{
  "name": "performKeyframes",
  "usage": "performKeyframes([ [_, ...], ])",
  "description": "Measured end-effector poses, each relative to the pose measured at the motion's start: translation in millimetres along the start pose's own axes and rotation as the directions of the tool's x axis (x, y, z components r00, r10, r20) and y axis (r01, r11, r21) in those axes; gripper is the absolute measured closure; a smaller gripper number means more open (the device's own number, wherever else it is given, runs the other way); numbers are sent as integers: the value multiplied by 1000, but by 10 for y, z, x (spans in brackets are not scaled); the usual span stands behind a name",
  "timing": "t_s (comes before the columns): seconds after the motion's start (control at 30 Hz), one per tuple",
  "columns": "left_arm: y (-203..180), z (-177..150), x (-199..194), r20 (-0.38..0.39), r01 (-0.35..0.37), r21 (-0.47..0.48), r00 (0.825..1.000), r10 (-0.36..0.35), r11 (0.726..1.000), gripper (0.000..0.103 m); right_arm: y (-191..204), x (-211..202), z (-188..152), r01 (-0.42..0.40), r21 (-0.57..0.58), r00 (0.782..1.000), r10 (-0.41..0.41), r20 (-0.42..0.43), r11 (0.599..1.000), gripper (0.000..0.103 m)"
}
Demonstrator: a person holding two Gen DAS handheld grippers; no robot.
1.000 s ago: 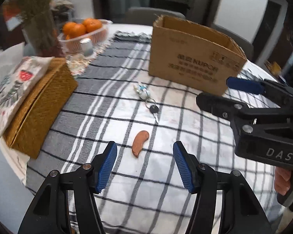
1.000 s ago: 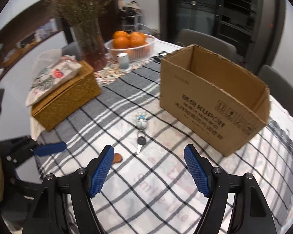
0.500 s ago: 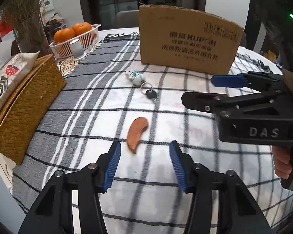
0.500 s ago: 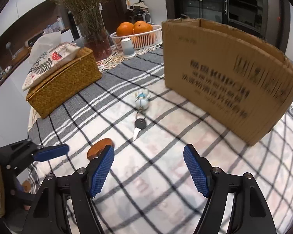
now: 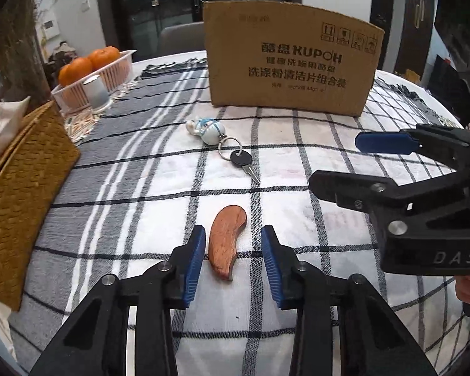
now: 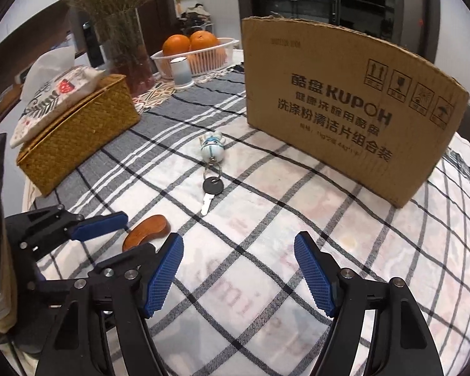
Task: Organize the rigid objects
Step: 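Grasp the brown wooden comb with the left tool while the right tool grasps the white figure keychain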
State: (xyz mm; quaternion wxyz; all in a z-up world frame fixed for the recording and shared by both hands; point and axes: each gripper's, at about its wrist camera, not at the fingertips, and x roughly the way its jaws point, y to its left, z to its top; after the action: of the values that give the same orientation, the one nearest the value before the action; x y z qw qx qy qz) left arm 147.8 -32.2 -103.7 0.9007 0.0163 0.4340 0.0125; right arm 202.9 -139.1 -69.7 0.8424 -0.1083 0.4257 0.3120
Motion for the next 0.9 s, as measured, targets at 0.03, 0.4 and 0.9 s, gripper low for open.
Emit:
performKeyframes([
  [0.03, 3, -5, 21, -4, 4, 2, 1000, -4, 1000, 71, 4, -1, -6, 7, 3, 1000, -7, 3, 1000, 29],
  [0.4, 59, 6, 152, 9, 30, -5, 1000, -30, 1000, 77, -18, 119, -23, 15, 50, 1000, -13, -21, 999, 29],
  [0.9, 387, 166, 81, 76, 35, -64, 997, -30, 997, 81, 49, 253, 160, 17, 73, 1000, -16, -9, 997, 30],
])
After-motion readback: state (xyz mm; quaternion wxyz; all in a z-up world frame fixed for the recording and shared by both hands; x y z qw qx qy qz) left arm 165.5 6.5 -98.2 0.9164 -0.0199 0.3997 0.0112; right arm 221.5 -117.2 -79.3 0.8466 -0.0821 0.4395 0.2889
